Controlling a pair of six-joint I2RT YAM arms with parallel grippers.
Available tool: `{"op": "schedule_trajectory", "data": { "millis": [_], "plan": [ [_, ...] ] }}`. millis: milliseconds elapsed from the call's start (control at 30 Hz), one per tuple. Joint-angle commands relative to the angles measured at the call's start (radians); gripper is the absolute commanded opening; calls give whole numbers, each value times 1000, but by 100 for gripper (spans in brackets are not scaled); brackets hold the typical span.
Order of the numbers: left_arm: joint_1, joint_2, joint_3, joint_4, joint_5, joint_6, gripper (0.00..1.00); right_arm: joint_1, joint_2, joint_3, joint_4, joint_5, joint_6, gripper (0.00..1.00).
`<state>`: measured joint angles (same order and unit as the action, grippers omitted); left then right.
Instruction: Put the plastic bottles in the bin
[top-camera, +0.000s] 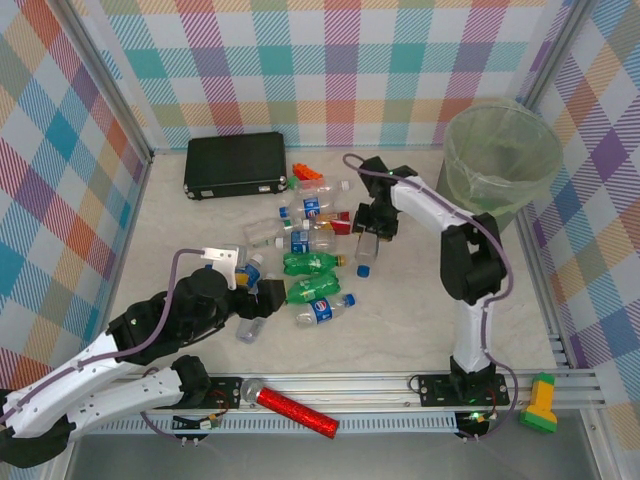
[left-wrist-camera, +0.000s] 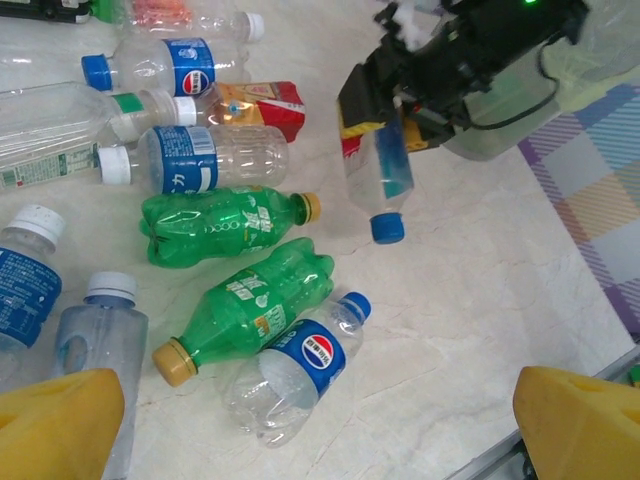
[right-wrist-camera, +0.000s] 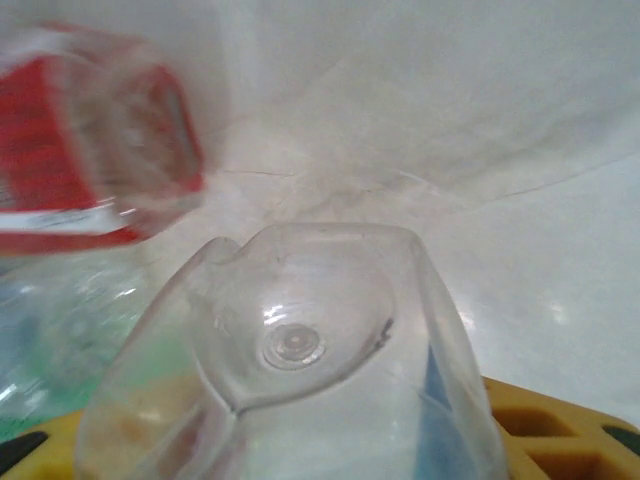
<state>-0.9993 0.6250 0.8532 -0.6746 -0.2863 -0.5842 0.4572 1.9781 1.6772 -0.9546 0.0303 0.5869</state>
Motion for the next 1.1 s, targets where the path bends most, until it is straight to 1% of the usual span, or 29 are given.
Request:
{"op": "schedule_trajectory", "data": {
  "millis": [0,233,367,500,633,733,767,833,933,967,1067],
  "plan": [
    [-9,-27,-14,44,-13,-20,100,-3,-165,49,-53,95,-46,53],
    [-9,-10,-12,74,-1,-10,100,-3,-410,158,-34,249,-146,52],
    [-9,-7,-8,88,8,-5,100,-9,-532,203,63,373,-252,50],
    [-9,-15,-17,95,12,-9,100,-54,-611,221,193,464,-358,47],
    [-9,-22,-18,98,12,-6,99,-109,-620,237,308,571,-458,45],
    [-9,-26,-10,84,7,-3,100,-166,-614,205,440,605,-522,46],
    [-9,-28,-6,78,4,-1,100,-187,-607,193,484,610,-532,54],
    [-9,-34,-1,68,1,0,99,-232,-575,191,536,608,-533,54],
    [-9,-45,6,52,-2,-4,99,-284,-498,232,553,606,-520,51],
    [-9,-50,7,44,-3,-9,100,-294,-469,252,550,606,-518,48],
    [-9,-72,8,20,-12,-18,100,-321,-389,300,535,607,-494,49]
  ]
}}
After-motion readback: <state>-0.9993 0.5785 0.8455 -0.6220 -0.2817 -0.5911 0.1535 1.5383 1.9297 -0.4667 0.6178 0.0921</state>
